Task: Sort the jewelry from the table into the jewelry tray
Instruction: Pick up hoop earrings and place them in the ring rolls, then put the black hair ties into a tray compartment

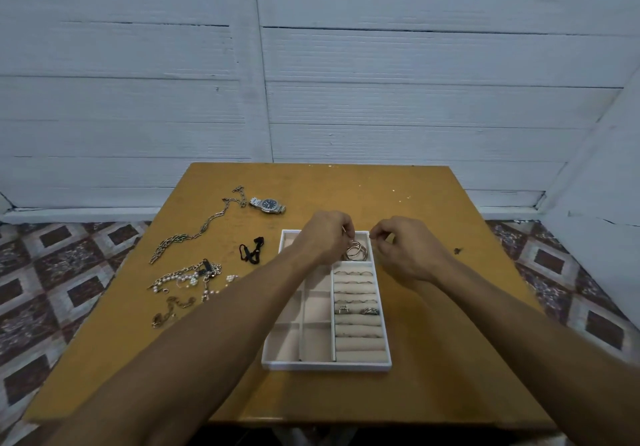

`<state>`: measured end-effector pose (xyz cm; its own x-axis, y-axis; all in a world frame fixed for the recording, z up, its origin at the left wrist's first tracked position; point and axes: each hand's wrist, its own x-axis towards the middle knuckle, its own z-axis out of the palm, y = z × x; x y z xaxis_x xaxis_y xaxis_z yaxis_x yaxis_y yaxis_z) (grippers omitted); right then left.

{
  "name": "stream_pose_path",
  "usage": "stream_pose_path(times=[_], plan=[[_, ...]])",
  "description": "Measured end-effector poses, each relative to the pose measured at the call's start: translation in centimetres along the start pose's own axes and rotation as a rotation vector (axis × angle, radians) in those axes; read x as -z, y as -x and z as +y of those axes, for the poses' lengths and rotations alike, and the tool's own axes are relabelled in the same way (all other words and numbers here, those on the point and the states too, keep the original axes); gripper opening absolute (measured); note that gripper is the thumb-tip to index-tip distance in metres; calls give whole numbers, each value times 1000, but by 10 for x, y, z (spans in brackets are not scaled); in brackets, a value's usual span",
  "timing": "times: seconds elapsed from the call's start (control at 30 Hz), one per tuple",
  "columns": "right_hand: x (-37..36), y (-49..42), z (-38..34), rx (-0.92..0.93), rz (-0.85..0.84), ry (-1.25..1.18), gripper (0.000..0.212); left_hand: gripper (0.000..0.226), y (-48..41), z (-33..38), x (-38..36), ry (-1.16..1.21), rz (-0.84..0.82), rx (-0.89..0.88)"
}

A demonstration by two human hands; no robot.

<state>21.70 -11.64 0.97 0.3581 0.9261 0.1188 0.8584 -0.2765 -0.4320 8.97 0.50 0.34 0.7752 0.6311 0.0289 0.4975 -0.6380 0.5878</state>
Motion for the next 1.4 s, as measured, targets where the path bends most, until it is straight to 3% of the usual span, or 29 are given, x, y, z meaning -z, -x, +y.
stream_pose_path(times=[0.43,0.9,1.2,1.4], plan=[[-1,7,7,0,-4,-35,21,15,6,10,-14,-113,27,-9],[0,15,-4,-40,-35,-94,22,21,33,-1,-7,-73,202,-105],[-14,0,-56,18,1,-192,27,26,100,-45,17,-153,341,-7],[-44,-34,-111,144,-92,-72,30,24,136,-69,18,-171,393,57]])
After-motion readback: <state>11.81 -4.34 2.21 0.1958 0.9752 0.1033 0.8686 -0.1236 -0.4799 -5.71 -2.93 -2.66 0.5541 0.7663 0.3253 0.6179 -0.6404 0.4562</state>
